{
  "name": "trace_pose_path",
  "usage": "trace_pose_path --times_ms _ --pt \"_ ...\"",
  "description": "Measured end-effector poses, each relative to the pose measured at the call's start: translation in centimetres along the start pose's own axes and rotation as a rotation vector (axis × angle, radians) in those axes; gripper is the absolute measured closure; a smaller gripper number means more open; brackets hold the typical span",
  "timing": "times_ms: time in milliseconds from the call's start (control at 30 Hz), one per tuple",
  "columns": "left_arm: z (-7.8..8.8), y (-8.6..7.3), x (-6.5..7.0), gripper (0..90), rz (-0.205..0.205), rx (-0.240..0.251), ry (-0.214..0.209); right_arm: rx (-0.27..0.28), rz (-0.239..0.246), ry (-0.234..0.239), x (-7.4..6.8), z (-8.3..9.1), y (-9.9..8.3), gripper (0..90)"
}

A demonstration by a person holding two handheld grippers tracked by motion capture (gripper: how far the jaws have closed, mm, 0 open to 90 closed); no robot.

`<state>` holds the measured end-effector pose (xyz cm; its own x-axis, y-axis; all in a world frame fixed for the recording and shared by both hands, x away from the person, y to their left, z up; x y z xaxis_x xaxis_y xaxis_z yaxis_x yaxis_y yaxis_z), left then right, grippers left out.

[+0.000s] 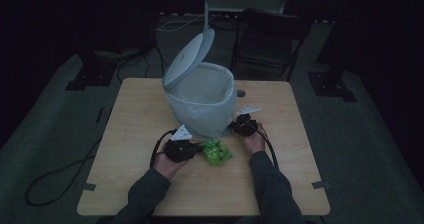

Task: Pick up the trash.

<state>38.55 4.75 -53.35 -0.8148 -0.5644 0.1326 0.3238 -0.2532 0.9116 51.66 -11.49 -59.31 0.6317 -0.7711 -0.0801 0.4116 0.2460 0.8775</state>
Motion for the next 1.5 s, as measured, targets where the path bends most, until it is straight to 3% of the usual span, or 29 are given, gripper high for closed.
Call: trace_pose_path --times_ms 267,533,700,1500 --pt "-0.1 1.3 0.5 83.1 -0.002 0.015 -0.026 0.000 -0.002 0.000 0.0 0.0 0.0 90.0" --pt "0.1 4.0 1.0 83.1 0.007 0.059 -0.068 0.000 -0.006 0.001 0.0 0.0 0.0 90.0" --pt "0.0 5.0 1.3 83.1 -0.011 0.065 -0.075 -0.002 -0.007 0.000 0.0 0.0 0.0 90.0" --pt "-0.3 6.8 1.9 83.1 -0.030 0.083 -0.092 0.004 -0.013 -0.003 0.0 0.0 0.0 90.0"
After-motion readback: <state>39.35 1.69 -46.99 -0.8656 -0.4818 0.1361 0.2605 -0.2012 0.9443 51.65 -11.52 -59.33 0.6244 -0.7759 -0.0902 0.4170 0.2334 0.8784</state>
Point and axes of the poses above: each handheld gripper's, and its own axes: z roughly backward along the jaws, y roughly out of its top, x roughly to its right, the point moved 9 cm from there along -z, roughly forward along the jaws, and after that the axes turned 13 degrees about x, right-handed, at the moved point
